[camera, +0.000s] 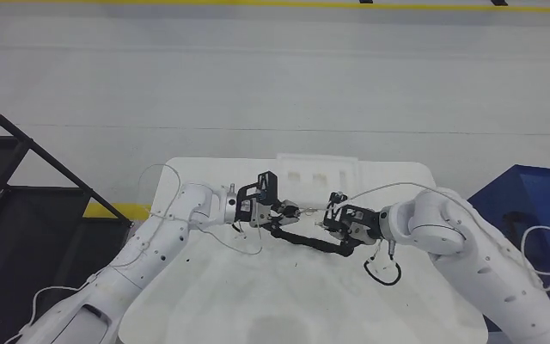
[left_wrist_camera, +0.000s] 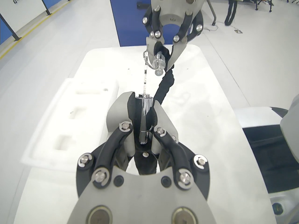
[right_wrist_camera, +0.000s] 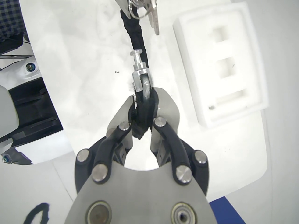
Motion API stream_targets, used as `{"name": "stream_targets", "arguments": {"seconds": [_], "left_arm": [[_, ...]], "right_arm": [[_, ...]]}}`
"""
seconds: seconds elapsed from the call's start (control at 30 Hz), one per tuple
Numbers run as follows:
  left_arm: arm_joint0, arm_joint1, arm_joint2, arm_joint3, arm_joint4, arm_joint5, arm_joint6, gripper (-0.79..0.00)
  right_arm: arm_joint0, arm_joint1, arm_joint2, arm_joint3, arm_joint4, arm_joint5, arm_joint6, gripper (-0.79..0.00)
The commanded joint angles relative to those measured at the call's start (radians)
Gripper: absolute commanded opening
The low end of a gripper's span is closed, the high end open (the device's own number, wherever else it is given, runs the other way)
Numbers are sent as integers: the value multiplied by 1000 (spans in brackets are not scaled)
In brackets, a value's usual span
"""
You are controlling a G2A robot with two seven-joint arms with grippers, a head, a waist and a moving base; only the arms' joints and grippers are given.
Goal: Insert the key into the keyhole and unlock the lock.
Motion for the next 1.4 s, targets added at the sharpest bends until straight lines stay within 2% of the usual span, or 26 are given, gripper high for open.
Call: {"name": "stream_targets", "arguments": {"seconds": [0.0, 0.17, 0.37, 0.63, 0.67, 0.73, 0.97, 1.23, 1.37], "left_arm": [[-11, 2, 15, 21, -2, 0, 6, -785], [-35, 3, 74, 62, -13, 0, 12, -785], [-74, 6, 171, 94, -32, 0, 19, -785], [-134, -11, 346, 135, -28, 0, -31, -773], [-144, -14, 368, 143, -27, 0, -44, -563], [-166, -19, 401, 163, -40, 0, -53, 0], [-235, -27, 459, 208, -152, 0, -10, 0], [-340, -5, 400, 237, -214, 0, 96, 0], [-418, 15, 384, 237, -271, 0, 94, 0]], "right_arm": [[10, -2, -2, 8, 19, 1, 1, 0], [6, 8, 42, 8, 67, -15, -17, 0], [-50, 34, 153, -45, 99, -41, -69, 0], [-128, 57, 254, -125, 102, -53, -116, 0], [-133, 59, 259, -129, 102, -56, -121, 0], [-142, 60, 266, -130, 109, -61, -139, 0], [-140, 55, 246, -90, 130, -93, -225, 0], [-73, 38, 204, 38, 174, -219, -365, 0], [-5, 28, 196, 148, 193, -280, -423, 0]]}}
